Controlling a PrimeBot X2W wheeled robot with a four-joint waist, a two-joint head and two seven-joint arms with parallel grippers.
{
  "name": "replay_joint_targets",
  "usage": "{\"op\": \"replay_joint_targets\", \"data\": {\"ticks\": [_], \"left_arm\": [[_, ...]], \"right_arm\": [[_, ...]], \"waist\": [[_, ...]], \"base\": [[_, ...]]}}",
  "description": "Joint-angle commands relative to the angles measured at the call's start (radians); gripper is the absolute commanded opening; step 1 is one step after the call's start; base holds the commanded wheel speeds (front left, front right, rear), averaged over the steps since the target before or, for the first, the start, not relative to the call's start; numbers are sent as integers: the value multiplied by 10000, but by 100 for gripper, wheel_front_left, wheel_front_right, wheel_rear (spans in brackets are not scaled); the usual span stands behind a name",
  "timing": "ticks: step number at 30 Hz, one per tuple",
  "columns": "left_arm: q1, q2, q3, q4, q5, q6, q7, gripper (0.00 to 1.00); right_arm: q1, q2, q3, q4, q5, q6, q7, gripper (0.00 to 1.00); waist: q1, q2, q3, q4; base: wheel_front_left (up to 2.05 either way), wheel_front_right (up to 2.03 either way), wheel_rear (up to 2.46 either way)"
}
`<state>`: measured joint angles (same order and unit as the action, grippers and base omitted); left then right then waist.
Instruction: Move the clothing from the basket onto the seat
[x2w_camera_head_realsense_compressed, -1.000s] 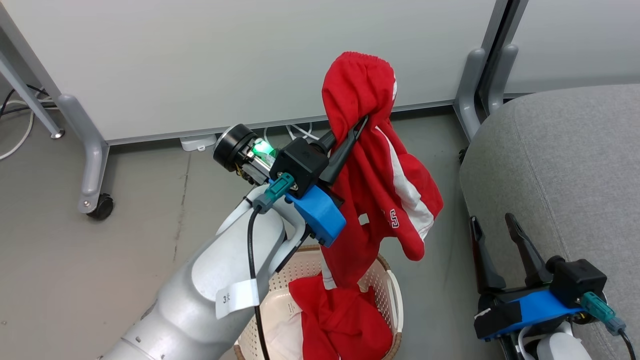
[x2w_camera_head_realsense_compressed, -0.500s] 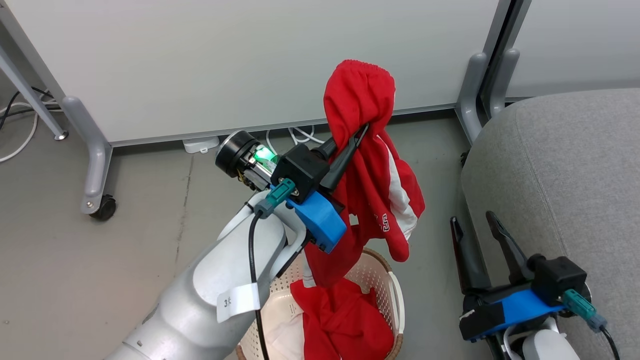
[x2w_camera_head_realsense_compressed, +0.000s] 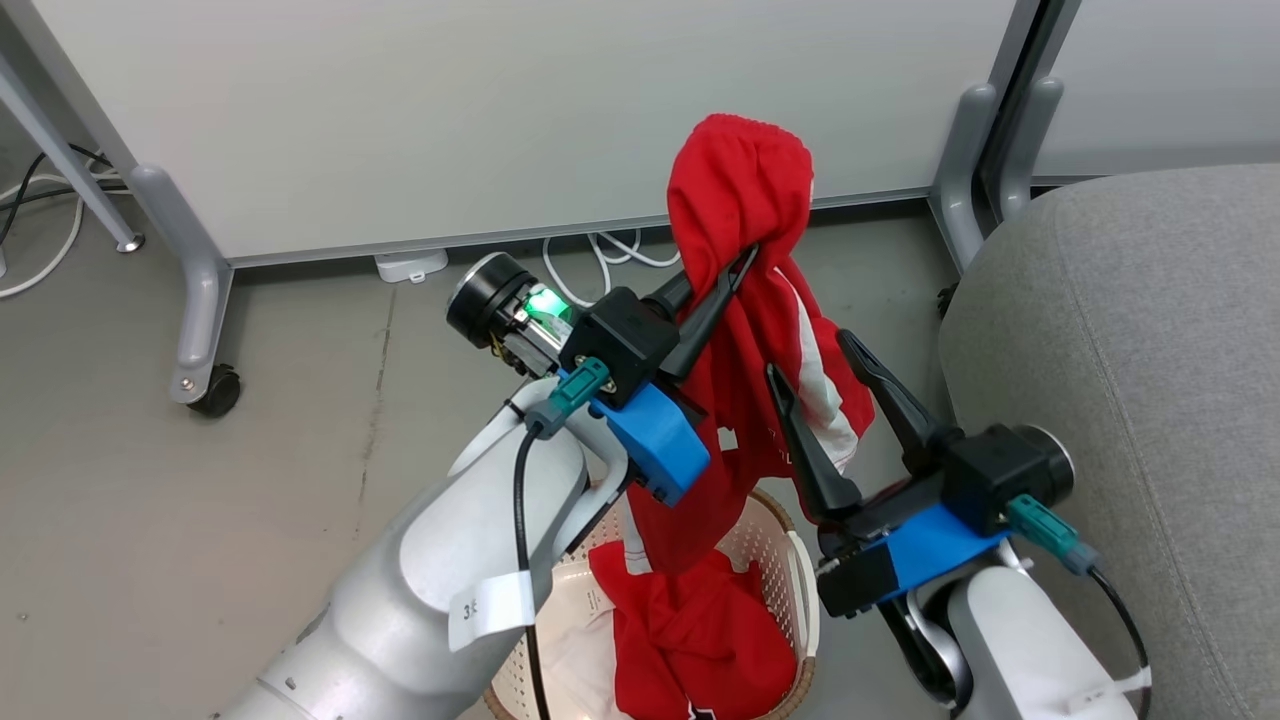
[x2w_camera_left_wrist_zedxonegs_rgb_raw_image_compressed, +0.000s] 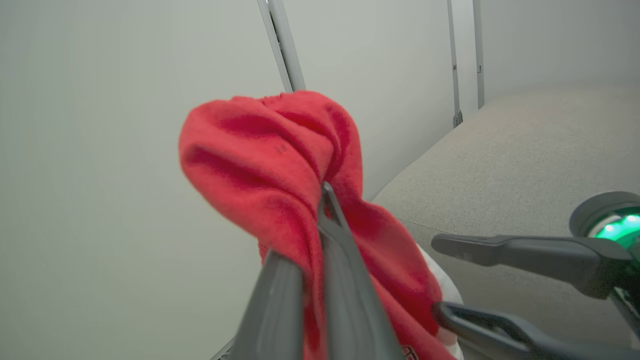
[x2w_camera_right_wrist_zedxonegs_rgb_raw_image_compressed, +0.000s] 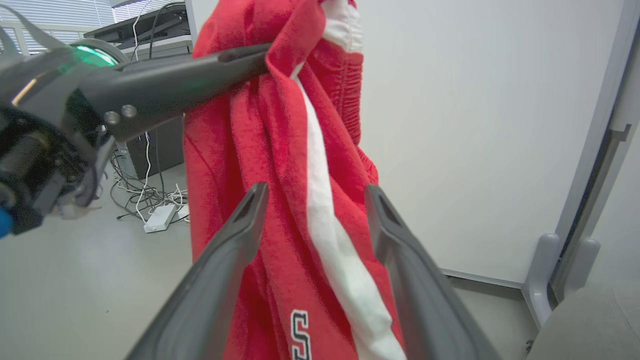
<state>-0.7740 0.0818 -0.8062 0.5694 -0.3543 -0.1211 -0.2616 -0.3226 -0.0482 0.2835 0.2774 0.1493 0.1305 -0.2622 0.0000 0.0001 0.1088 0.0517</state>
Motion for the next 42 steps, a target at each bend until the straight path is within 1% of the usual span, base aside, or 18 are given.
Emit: {"op": "replay_joint_targets", "data": {"ticks": [1, 8, 15, 16, 22, 35, 36, 37, 38, 42], "left_arm": [[-95, -41, -19, -59, 19, -37, -51, 0], [-125, -147, -253, -86, 25, -53, -51, 0], [-149, -227, -420, -112, -54, -82, -52, 0], [-149, -234, -448, -104, -65, -86, -52, 0], [-163, -266, -536, -100, -136, -91, -52, 0], [-231, -294, -571, 1, -170, -84, -52, 0], [-232, -293, -569, 19, -164, -85, -52, 21], [-236, -294, -560, 31, -161, -86, -52, 96], [-245, -296, -529, 20, -159, -84, -52, 100], [-223, -298, -480, 35, -125, -84, -52, 100]], "right_arm": [[-235, -40, 123, 65, 22, 5, -42, 100], [-1051, -41, 732, 790, 105, 5, -42, 100], [-1633, -40, 991, 1749, 308, 5, -40, 100], [-1691, -40, 1075, 1903, 386, 5, -40, 0], [-1842, -38, 1194, 2185, 634, 5, -42, 0], [-1760, -38, 1170, 2128, 708, 5, -42, 0], [-1755, -38, 1168, 2127, 706, 5, -42, 0], [-1752, -38, 1160, 2120, 707, 5, -42, 0], [-1752, -38, 1152, 2112, 706, 5, -42, 0], [-1746, -38, 1126, 2074, 689, 5, -42, 0]], "waist": [[0, -1, 29, 47], [0, -1, 54, 192], [0, -1, 23, 258], [0, -1, 14, 261], [0, -1, -7, 247], [0, -1, 43, 209], [0, -1, 47, 207], [0, -1, 51, 206], [0, -1, 60, 204], [0, -1, 86, 192]], "base": [[0, 0, 0], [0, 0, 0], [0, 0, 0], [0, 0, 0], [0, 0, 0], [0, 0, 0], [0, 0, 0], [0, 0, 0], [0, 0, 0], [0, 0, 0]]}}
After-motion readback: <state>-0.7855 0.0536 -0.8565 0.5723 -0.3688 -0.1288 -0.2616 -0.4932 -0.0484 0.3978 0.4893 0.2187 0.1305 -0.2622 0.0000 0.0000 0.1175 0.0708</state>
